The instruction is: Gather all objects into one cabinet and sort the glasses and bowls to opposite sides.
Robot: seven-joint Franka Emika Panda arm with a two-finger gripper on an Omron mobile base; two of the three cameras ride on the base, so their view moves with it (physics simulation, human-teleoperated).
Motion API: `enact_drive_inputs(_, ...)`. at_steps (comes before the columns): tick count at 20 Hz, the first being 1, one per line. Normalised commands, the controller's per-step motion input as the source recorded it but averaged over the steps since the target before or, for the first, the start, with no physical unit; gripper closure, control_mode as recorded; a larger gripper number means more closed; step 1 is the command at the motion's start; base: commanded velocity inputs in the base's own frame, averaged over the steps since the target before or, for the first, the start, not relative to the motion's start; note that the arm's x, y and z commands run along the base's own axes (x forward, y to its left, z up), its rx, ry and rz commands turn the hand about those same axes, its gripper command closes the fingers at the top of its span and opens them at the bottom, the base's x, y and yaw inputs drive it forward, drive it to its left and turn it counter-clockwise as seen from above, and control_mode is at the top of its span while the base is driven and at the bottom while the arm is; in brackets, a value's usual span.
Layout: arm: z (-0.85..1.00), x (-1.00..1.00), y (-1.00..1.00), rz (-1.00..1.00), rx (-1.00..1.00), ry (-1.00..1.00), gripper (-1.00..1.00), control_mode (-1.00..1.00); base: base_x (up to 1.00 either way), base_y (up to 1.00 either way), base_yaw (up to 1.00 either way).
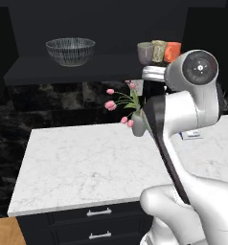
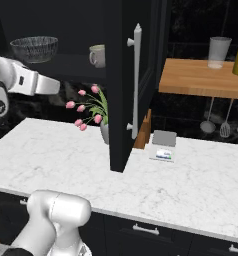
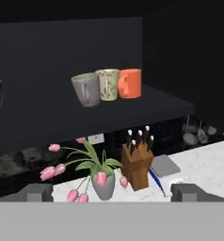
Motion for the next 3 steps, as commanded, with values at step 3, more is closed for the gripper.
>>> enact_drive_inputs(3,0.00,-1.00,0.18,0.20,0.00,0.03,-1.00,-1.00,0.00,0.00,0.00)
